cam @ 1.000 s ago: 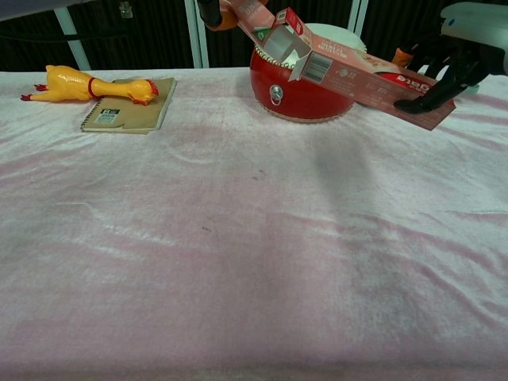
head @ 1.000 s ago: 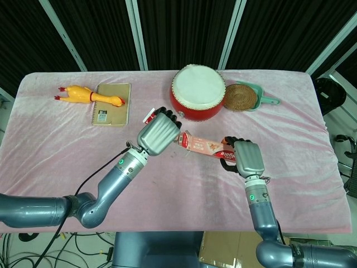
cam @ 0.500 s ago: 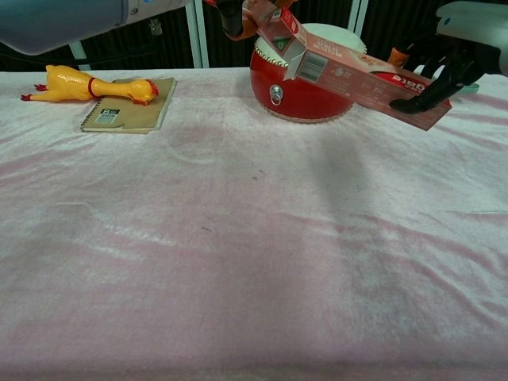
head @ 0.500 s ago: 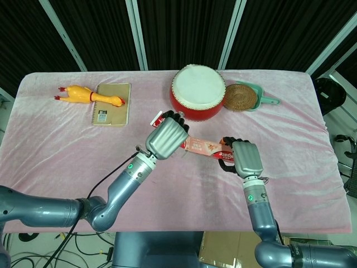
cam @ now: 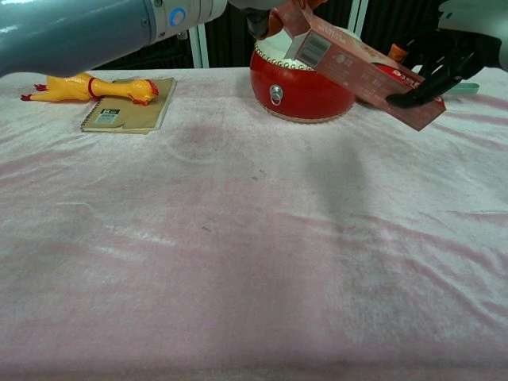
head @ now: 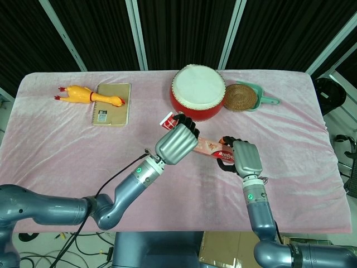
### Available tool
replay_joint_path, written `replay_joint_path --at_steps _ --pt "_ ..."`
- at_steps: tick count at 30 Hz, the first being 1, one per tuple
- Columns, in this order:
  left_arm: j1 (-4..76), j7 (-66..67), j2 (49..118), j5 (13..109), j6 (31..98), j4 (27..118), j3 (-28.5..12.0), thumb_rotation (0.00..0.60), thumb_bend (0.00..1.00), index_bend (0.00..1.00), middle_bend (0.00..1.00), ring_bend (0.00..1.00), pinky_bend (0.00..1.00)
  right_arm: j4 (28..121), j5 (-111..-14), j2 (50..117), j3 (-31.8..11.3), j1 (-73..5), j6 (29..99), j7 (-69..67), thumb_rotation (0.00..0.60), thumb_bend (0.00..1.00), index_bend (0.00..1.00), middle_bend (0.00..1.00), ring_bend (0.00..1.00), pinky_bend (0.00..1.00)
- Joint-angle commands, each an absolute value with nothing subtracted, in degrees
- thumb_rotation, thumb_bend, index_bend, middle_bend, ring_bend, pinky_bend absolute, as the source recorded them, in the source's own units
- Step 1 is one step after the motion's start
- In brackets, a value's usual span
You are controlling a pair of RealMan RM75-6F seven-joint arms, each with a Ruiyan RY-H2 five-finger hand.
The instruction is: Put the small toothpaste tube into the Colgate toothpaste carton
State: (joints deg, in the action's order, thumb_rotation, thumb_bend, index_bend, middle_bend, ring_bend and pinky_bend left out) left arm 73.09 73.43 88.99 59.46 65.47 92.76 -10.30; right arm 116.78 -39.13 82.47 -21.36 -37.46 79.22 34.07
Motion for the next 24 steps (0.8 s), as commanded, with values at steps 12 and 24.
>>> replay_joint_path --at_steps 12,24 --pt "76.07 70.09 89.76 66.15 65.00 91.52 -13.92 0.600 0.01 0.19 0.11 0.12 0.24 118.91 -37.37 83.36 -27.39 -35.68 79.84 20.66 0.600 0.39 0.47 0.45 0.38 0.37" --pt "73.67 63.46 85.90 70.34 68.01 97.82 -16.41 0.600 0.01 0.18 0.11 0.12 0.24 117.58 -35.75 82.31 -29.79 -34.04 79.35 14.18 0.600 0.40 0.48 0.45 0.38 0.38"
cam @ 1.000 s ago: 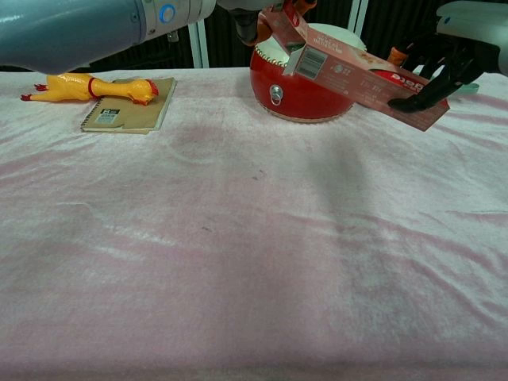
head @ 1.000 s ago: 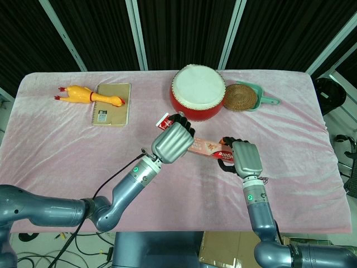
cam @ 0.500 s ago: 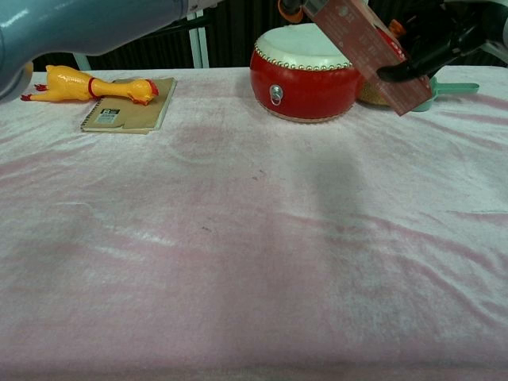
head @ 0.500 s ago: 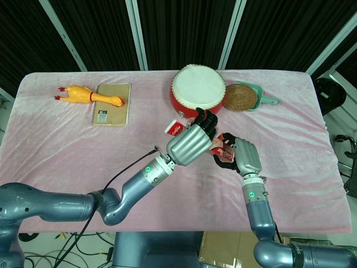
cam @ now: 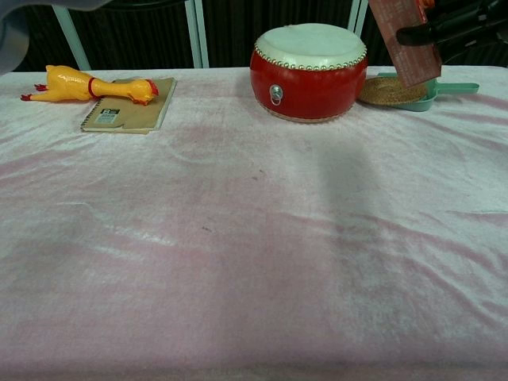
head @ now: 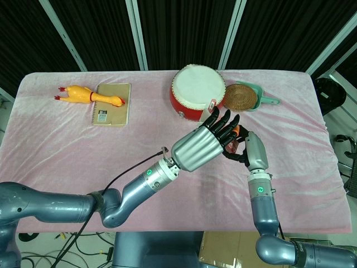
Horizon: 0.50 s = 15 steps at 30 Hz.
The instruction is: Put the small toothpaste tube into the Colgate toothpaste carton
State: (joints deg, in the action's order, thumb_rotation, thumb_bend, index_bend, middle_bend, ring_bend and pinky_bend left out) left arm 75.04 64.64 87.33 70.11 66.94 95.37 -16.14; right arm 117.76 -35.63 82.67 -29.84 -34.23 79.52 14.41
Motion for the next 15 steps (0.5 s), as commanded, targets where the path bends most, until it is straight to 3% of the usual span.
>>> replay_joint_path --at_steps 1,6,8,15 --pt "72.93 63.32 85.21 69.94 68.38 99.09 -16.27 0.600 0.01 0.18 0.11 0.12 0.24 117.45 -35.90 82.05 -29.63 -33.96 79.29 14.23 0.600 0.40 0.48 0.45 0.39 0.38" --pt "67.12 63.10 80.38 65.34 71.78 108.54 -14.58 0.600 0.01 0.16 0.11 0.12 0.24 115.93 -37.97 80.47 -26.87 -33.42 78.63 15.92 0.600 0.40 0.48 0.46 0.39 0.38" --pt "62.50 61.77 77.79 62.42 75.60 114.98 -13.03 0.600 0.01 0.16 0.11 0.12 0.24 114.33 -39.60 80.01 -23.77 -32.89 78.03 17.50 0.600 0.40 0.48 0.46 0.39 0.38" --pt "54.21 57.30 72.59 64.01 81.08 122.88 -7.69 0.600 0.01 0.15 0.12 0.12 0.21 109.14 -44.87 81.63 -16.73 -31.69 77.69 19.84 0.600 0.39 0.48 0.45 0.39 0.38"
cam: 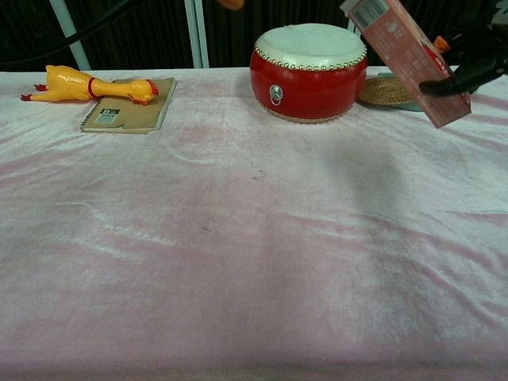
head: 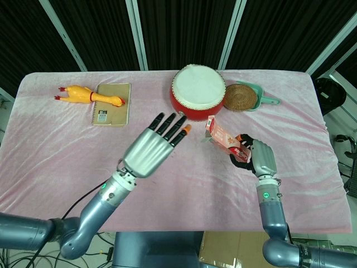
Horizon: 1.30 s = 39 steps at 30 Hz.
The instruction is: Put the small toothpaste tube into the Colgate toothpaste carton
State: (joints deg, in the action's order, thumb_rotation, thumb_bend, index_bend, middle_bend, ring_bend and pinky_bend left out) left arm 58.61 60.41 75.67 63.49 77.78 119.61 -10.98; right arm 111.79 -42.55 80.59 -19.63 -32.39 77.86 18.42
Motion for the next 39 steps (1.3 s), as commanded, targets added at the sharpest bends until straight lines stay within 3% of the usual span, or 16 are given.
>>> replay_joint_path --at_steps 1,10,21,23,25,28,35,39 --pt "52.36 55.62 71.74 65.04 82.11 123.60 -6.36 0.600 0.01 0.15 0.12 0.12 0.20 107.84 -45.76 82.41 -15.55 -31.49 77.84 20.25 0.600 0.39 0.48 0.45 0.39 0.38" --pt "36.21 39.18 64.41 76.94 89.85 121.26 5.81 0.600 0.01 0.13 0.10 0.10 0.17 94.39 -46.23 89.62 -11.05 -30.97 77.36 24.55 0.600 0.39 0.48 0.45 0.39 0.38" --pt "29.29 29.35 60.81 82.65 91.18 117.78 7.03 0.600 0.01 0.13 0.09 0.09 0.14 89.74 -46.70 94.25 -10.45 -30.47 76.97 27.30 0.600 0.34 0.47 0.41 0.35 0.37" --pt "28.77 28.78 60.48 83.04 91.00 117.63 6.68 0.600 0.01 0.13 0.09 0.09 0.13 89.56 -47.11 94.79 -10.36 -30.36 76.99 27.53 0.600 0.28 0.39 0.33 0.28 0.33" --pt "28.09 28.38 60.18 83.66 90.74 117.30 6.20 0.600 0.01 0.13 0.09 0.09 0.12 89.63 -47.45 95.21 -10.18 -30.29 76.88 28.36 0.600 0.22 0.19 0.18 0.14 0.25" --pt "27.30 27.95 60.02 84.17 90.53 117.19 5.86 0.600 0.01 0.13 0.08 0.09 0.12 90.44 -47.53 95.17 -9.95 -30.28 76.57 29.57 0.600 0.17 0.01 0.04 0.02 0.18" --pt "24.46 26.69 60.20 84.94 90.97 116.82 5.41 0.600 0.01 0.13 0.08 0.08 0.11 95.48 -49.12 93.84 -9.20 -29.44 77.61 31.48 0.600 0.15 0.00 0.00 0.00 0.15" --pt "22.02 26.73 60.42 85.11 91.94 114.61 6.12 0.600 0.01 0.11 0.05 0.05 0.10 99.50 -53.66 90.42 -6.60 -27.64 79.69 31.38 0.600 0.15 0.00 0.00 0.00 0.14"
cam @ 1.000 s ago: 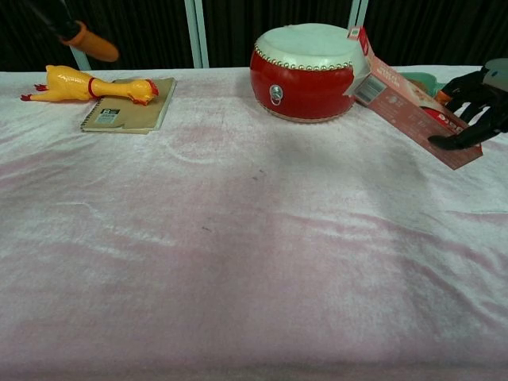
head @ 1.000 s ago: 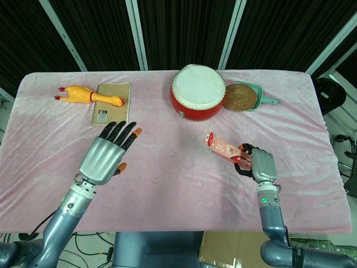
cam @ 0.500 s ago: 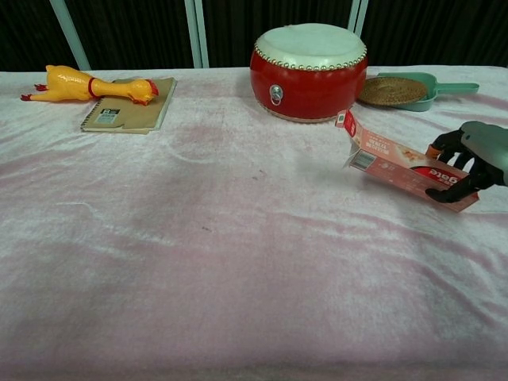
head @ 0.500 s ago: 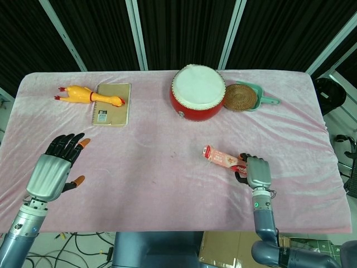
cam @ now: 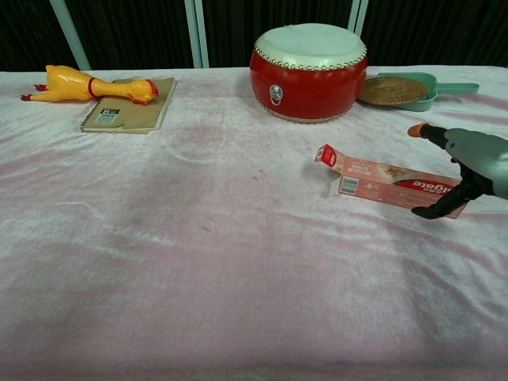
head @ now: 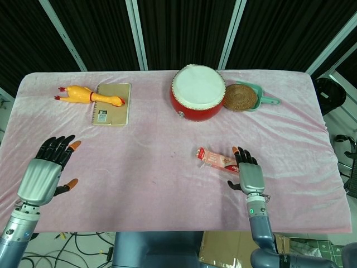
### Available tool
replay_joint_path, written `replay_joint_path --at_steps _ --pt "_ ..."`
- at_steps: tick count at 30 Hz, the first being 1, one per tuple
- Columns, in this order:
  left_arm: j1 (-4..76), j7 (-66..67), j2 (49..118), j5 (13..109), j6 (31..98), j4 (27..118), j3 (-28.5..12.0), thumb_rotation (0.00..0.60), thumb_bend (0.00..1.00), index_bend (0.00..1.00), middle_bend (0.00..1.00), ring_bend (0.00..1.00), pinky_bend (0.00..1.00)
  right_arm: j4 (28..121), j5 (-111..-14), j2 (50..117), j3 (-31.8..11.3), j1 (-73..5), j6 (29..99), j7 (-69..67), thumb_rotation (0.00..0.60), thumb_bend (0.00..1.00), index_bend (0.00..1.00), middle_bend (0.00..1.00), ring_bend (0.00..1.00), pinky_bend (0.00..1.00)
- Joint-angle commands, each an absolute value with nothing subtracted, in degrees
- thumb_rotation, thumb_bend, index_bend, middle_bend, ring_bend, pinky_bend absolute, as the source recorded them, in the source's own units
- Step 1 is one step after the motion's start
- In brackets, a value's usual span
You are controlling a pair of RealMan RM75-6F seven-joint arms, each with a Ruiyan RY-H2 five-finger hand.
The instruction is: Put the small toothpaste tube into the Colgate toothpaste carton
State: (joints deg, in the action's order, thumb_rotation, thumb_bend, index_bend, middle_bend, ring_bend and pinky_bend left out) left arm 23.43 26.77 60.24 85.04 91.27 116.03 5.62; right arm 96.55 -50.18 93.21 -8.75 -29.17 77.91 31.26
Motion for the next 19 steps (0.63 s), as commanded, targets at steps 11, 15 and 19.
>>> replay_joint_path --at_steps 11,15,19 --pt "13.01 17.16 62.41 82.95 95.33 101.83 8.06 0.600 0.00 0.00 0.00 0.00 0.01 103.20 -73.66 66.29 5.43 -14.83 94.11 19.42 0.600 0.15 0.00 0.00 0.00 0.12" --pt "11.26 14.09 63.18 82.26 95.26 98.79 7.58 0.600 0.00 0.00 0.00 0.00 0.01 101.48 -74.53 62.35 6.23 -12.17 94.52 14.09 0.600 0.15 0.00 0.00 0.00 0.11" --pt "10.07 13.20 63.68 82.01 95.09 96.00 6.99 0.600 0.00 0.00 0.00 0.00 0.01 98.37 -75.22 61.39 6.48 -9.68 95.35 11.26 0.600 0.15 0.00 0.00 0.00 0.11"
